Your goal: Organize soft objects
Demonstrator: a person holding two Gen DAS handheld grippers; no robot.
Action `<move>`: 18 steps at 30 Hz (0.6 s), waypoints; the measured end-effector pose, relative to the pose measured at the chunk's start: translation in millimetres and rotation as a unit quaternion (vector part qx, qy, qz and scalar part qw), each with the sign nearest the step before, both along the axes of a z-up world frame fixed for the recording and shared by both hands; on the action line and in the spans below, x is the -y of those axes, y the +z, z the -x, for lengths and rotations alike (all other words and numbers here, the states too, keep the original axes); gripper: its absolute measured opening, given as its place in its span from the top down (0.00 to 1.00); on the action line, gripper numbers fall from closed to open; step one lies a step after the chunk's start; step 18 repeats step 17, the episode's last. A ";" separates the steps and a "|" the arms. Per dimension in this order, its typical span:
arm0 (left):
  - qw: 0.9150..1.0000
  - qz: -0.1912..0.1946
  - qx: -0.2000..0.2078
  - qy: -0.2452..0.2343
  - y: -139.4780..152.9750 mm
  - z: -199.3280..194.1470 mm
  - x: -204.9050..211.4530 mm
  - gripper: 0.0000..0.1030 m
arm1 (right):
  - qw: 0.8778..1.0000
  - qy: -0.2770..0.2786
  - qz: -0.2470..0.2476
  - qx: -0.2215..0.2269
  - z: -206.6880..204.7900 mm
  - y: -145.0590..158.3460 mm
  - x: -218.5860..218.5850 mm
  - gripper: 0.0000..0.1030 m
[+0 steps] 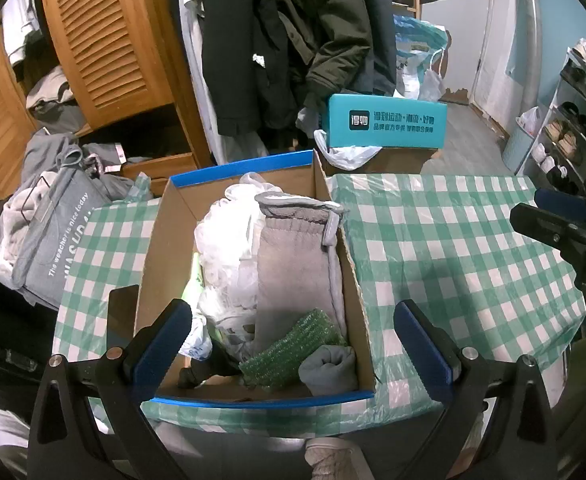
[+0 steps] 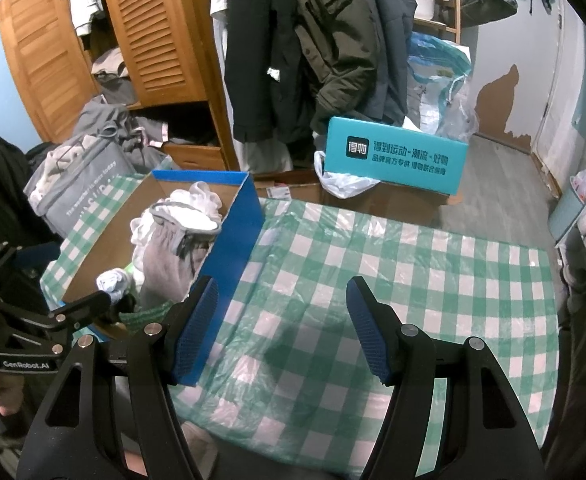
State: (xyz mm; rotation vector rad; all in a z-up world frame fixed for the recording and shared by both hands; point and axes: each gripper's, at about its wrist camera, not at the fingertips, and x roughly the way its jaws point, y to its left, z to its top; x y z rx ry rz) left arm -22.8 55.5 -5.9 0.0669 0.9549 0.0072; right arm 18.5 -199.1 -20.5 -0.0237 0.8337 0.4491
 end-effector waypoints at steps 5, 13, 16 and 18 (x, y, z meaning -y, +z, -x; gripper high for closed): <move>1.000 -0.001 0.001 0.000 0.2 0.2 0.6 0.01 | 1.000 0.000 0.000 0.000 -0.2 -0.1 0.4 0.36; 1.000 -0.001 0.000 -0.001 -0.6 2.1 -1.1 0.01 | 1.000 0.000 0.000 0.000 0.1 0.2 0.1 0.36; 1.000 -0.003 0.001 -0.002 -2.4 2.2 -2.2 0.01 | 1.000 0.000 0.000 0.000 -0.1 -0.3 0.8 0.36; 1.000 -0.003 0.001 -0.002 -3.3 3.0 -3.6 0.01 | 1.000 0.001 0.001 0.001 0.1 0.1 0.4 0.36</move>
